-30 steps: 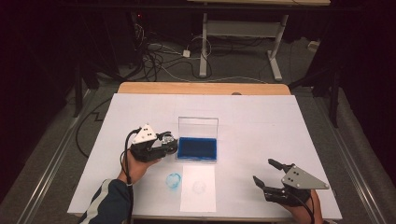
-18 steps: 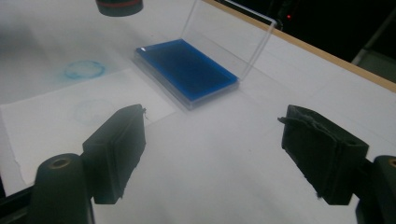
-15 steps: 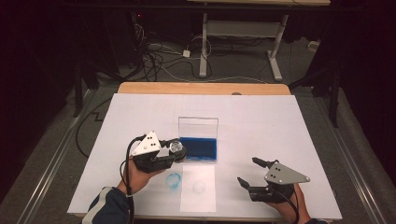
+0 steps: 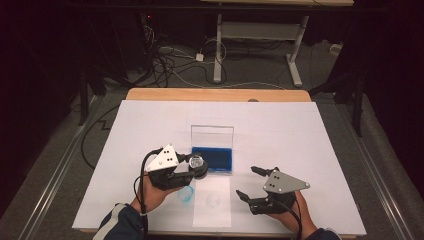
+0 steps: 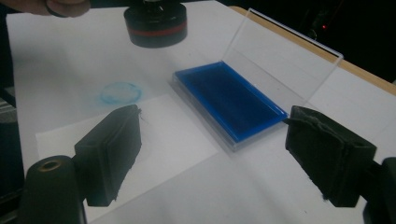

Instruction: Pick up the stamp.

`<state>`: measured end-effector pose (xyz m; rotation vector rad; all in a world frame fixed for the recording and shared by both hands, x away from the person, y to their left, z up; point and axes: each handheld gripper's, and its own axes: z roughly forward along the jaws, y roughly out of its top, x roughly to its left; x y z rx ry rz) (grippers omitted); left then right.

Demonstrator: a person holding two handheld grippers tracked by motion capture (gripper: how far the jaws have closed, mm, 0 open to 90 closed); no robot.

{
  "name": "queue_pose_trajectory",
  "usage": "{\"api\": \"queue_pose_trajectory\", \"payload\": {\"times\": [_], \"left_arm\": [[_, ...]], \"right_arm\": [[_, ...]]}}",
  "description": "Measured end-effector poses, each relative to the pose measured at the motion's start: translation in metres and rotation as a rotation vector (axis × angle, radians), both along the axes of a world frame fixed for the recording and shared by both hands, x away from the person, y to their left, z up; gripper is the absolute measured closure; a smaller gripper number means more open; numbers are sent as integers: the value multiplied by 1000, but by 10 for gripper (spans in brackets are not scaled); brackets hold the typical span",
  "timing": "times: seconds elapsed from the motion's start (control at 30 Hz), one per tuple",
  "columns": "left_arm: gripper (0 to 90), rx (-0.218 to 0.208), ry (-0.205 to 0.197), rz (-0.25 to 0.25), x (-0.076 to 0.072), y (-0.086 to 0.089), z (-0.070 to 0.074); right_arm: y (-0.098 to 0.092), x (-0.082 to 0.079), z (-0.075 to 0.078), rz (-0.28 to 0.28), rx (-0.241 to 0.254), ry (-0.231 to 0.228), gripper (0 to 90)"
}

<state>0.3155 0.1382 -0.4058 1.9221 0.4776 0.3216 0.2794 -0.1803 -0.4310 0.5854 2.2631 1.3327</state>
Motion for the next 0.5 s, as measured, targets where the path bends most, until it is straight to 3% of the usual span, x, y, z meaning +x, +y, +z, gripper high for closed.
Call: {"api": "queue_pose_trajectory", "payload": {"times": [0.2,0.5], "left_arm": [[540,-10,-1,-22,-4,-11,2],[540,-31,2,-62,-9,-27,2]], "right_arm": [[12,-2,0,47,14,7,189],[28,-1,-5,68,29,25,185]]}}
